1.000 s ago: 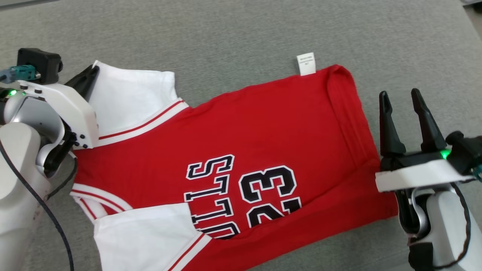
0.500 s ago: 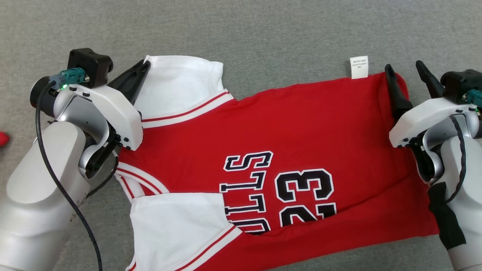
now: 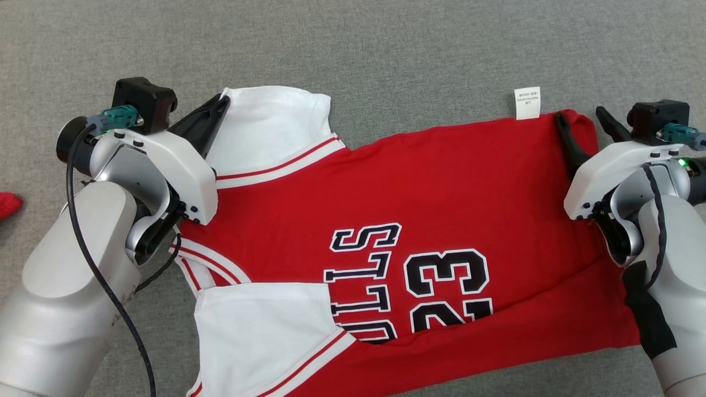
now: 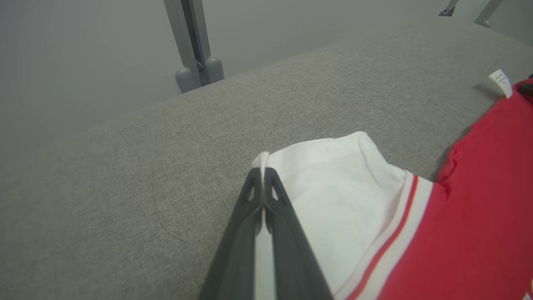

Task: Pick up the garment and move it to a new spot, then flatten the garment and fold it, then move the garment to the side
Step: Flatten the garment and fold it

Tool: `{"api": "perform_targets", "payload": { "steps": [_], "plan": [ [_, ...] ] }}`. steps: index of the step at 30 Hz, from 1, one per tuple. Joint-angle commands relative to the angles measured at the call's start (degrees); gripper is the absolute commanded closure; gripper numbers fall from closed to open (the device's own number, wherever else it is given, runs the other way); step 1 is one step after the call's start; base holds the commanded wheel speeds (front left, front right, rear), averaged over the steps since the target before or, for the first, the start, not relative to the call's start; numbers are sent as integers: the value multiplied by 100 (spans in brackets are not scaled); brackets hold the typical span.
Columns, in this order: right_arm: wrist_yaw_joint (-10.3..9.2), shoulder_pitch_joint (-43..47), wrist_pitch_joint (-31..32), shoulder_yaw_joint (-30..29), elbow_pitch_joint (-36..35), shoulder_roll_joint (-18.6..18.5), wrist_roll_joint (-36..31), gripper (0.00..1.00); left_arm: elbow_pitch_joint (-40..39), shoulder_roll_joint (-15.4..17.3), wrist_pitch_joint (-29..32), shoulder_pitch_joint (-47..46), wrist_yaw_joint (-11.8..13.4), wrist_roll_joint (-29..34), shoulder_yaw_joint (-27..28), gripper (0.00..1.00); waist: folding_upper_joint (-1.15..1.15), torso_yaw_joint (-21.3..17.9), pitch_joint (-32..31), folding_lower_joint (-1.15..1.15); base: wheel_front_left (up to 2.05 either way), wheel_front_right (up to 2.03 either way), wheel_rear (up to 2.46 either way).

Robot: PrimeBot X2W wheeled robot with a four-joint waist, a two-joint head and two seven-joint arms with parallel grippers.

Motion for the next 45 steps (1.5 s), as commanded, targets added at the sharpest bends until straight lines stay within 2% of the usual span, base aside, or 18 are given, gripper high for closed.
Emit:
{"api": "perform_targets", "payload": {
  "steps": [1, 2, 3, 14, 18, 27, 34, 39, 45],
  "plan": [
    [-1, -63, 29, -15, 39, -18, 45, 57, 28, 45, -32, -122, 6, -51, -10, 100, 0, -6, -4, 0, 0, 0, 0],
    [-1, -70, 43, -6, 45, -27, 55, 75, 39, 44, -40, -133, 5, -43, -19, 100, 0, -8, -5, 0, 0, 0, 0],
    [-1, -78, 59, 3, 56, -31, 65, 100, 51, 45, -48, -145, 5, -54, -24, 100, 0, -11, -6, 0, 0, 0, 0],
    [-1, -66, -165, 133, 169, -239, 123, 100, 226, 59, -236, -159, 39, -118, 9, 100, 0, 32, -135, 0, 0, 0, 0],
    [-1, 18, -413, 202, 211, -338, 235, 100, 258, 36, -362, -135, 48, -134, 30, 100, 0, 81, -252, 0, 0, 0, 0],
    [-1, 310, -1095, 743, 26, -585, 838, 100, 163, 40, -708, 71, 40, -256, 89, 100, 0, 162, -534, 0, 0, 0, 0],
    [-1, 778, -1361, 1177, -244, -949, 1355, 100, -406, 177, -875, 542, 14, -596, 163, 100, 0, 238, -852, 0, 0, 0, 0],
    [-1, 1151, -1372, 1320, -351, -1187, 1625, 100, -1100, 472, -755, 1090, 4, -773, 79, 100, 0, 309, -1114, 0, 0, 0, 0],
    [-1, 1540, -1200, 1507, -458, -1446, 1913, 100, -1897, 848, -411, 1815, 159, -917, -14, 100, 0, 431, -1398, 0, 0, 0, 0]
  ]
}}
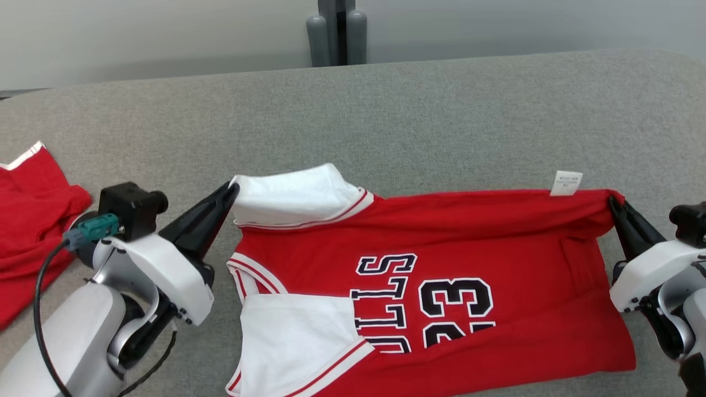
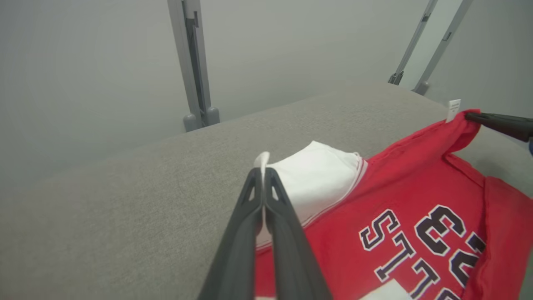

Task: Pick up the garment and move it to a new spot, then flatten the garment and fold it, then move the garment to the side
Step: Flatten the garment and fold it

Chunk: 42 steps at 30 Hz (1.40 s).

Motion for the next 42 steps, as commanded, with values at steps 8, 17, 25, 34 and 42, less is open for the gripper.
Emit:
{"api": "perform_targets", "payload": {
  "steps": [8, 17, 25, 34, 42],
  "plan": [
    [-1, 448, 368, 343, -277, -384, 249, 100, -1043, 584, 561, 864, 129, -263, -144, 100, 0, 174, -319, 0, 0, 0, 0],
    [-1, 686, 738, 753, -573, -794, 276, 100, -2077, 1246, 1423, 1517, -25, -828, -531, 100, 0, 235, -474, 0, 0, 0, 0],
    [-1, 772, 1000, 1109, -883, -1113, 389, 100, -2393, 1447, 1805, 1731, -57, -1036, -740, 100, 0, 226, -520, 0, 0, 0, 0],
    [-1, 846, 1428, 1433, -1293, -1571, 476, 100, -2440, 1497, 2079, 1784, -61, -997, -972, 100, 0, 185, -487, 0, 0, 0, 0],
    [-1, 948, 2053, 1749, -1698, -1878, 722, 59, -2274, 1451, 2179, 1720, -31, -847, -1120, 100, 0, 134, -473, 0, 0, 0, 0]
  ]
}}
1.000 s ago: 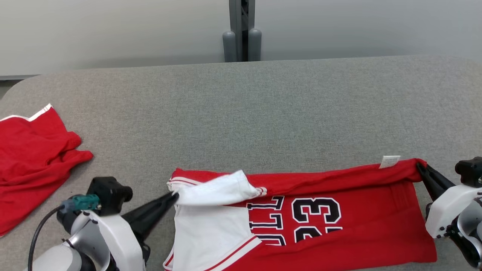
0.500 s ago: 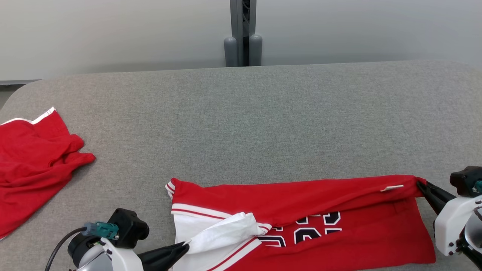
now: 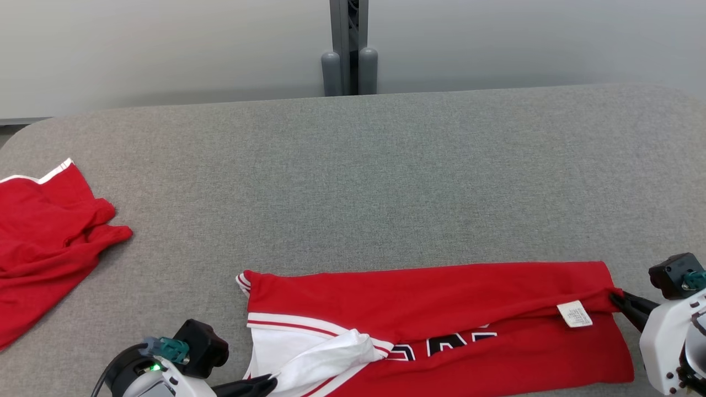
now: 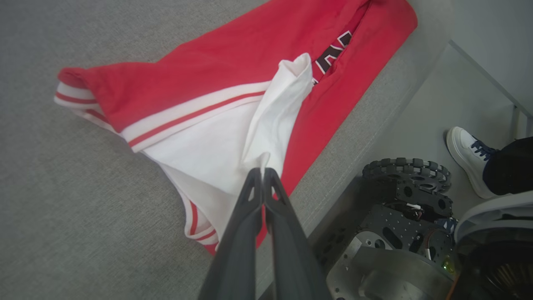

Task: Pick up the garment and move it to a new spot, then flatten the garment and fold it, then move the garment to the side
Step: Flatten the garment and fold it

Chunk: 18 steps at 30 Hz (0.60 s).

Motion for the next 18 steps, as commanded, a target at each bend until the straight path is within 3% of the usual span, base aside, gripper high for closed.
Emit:
{"api": "perform_targets", "payload": {
  "steps": [1, 2, 6, 7, 8, 13, 18],
  "plan": [
    [-1, 75, 112, -4, -57, -98, 79, 22, 52, 5, 27, -9, 8, 52, -12, 100, 0, -9, 4, 0, 0, 0, 0],
    [-1, 94, 172, 16, -119, -118, 128, 0, 70, 3, 29, -13, 15, 58, -27, 100, 0, -13, 7, 0, 0, 0, 0],
    [-1, 182, 598, -9, -238, -228, 414, 0, 143, 12, 144, -5, 33, 125, -123, 100, 0, -31, 0, 0, 0, 0, 0],
    [-1, 185, 691, -45, -271, -237, 483, 0, 159, 3, 137, 6, 68, 136, -127, 57, 0, -35, -3, 0, 0, 0, 0],
    [-1, 195, 763, -75, -312, -243, 546, 0, 168, -4, 134, 8, 86, 154, -130, 0, 0, -38, -2, 0, 0, 0, 0],
    [-1, 216, 1044, -392, -448, -396, 612, 0, 178, 25, 206, 11, 191, 116, -102, 0, 0, -48, -10, 0, 0, 0, 0],
    [-1, 113, 919, -954, -465, -328, 332, 0, 44, -29, 7, -142, 314, -93, 196, 0, 0, -50, -25, 0, 0, 0, 0]
  ]
}}
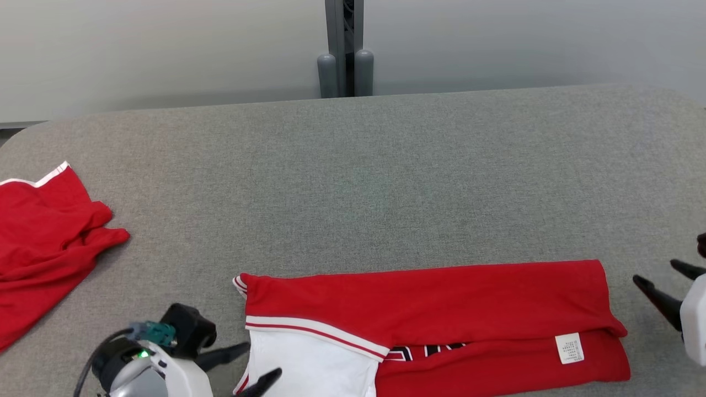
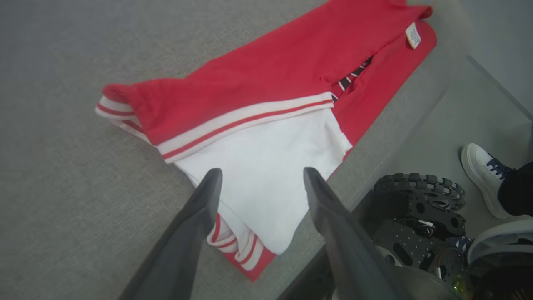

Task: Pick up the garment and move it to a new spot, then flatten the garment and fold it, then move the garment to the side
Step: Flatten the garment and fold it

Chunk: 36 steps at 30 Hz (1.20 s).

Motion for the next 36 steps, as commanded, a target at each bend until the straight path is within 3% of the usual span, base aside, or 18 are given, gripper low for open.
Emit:
{"api": "perform_targets", "payload": {
  "steps": [1, 8, 14, 20, 26, 29, 36],
  "plan": [
    [-1, -91, -162, -194, -22, 98, -126, 0, -38, -36, -133, -150, 64, -57, 151, 0, 0, -1, -7, 0, 0, 0, 0],
    [-1, -162, -1061, -1066, -214, 688, -668, 0, 87, -314, -1000, -436, 374, 207, 696, 0, 0, -26, -24, 0, 0, 0, 0],
    [-1, -91, -2005, -1732, -376, 1490, -1263, 0, 463, -999, -2257, -627, 722, 301, 1249, 0, 0, -100, -41, 0, 0, 0, 0],
    [-1, 77, -2829, -2213, -433, 2298, -1711, 0, 965, -1654, -3556, -538, 797, 374, 1607, 0, 0, -197, -58, 0, 0, 0, 0],
    [-1, 292, -3264, -2408, -541, 2901, -2030, 0, 1486, -2266, -3938, -340, 829, 921, 1938, 0, 0, -276, -26, 0, 0, 0, 0],
    [-1, 411, -3344, -2473, -559, 3147, -2165, 0, 1530, -2767, -3939, -78, 709, 1411, 2491, 0, 0, -284, -3, 0, 0, 0, 0],
    [-1, 664, -3378, -2499, -704, 3532, -2393, 0, 1748, -3743, -3937, 573, 10, 2433, 3747, 0, 0, -321, 14, 0, 0, 0, 0]
  ]
}}
